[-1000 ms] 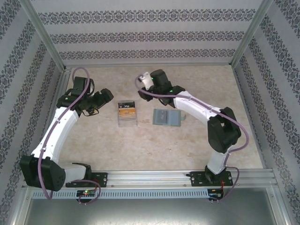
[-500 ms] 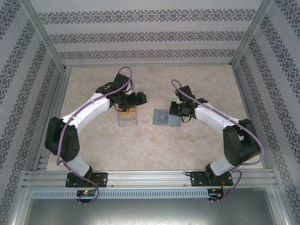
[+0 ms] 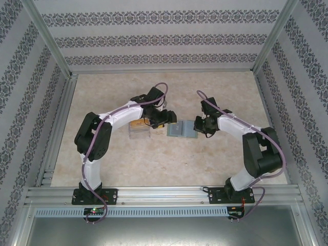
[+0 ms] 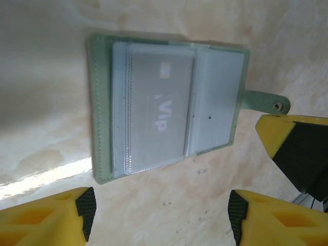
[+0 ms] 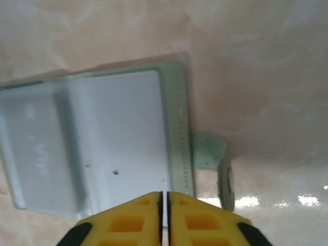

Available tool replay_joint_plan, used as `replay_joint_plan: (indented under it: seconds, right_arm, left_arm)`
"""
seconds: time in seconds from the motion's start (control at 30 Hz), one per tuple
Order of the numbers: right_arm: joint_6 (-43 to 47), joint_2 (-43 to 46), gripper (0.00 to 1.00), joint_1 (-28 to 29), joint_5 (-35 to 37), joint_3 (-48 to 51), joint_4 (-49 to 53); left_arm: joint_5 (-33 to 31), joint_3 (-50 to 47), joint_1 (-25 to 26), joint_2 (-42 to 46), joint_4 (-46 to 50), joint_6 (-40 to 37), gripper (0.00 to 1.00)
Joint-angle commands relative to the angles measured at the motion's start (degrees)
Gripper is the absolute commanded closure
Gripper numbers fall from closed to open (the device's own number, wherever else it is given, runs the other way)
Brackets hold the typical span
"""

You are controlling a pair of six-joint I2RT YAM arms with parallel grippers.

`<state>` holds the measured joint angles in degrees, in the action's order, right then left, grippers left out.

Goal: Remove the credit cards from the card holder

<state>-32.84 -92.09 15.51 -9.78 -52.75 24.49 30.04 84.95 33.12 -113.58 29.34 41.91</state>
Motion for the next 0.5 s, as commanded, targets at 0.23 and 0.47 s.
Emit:
replay_joint_plan:
  seconds: [0.23,0.47]
  right_arm:
    - [1.81,-6.28,0.8,-0.74,-2.69,-2.86,-0.62]
    - [1.75,-7.22,0.81,-0.74,-2.96,-2.44,-0.68]
  left_arm:
    - [1.68,5.29,2.05,-5.53,-1.22,0.32,0.32]
    - [1.42,6.84,2.12,-8.09,-0.64,-0.49,0.34]
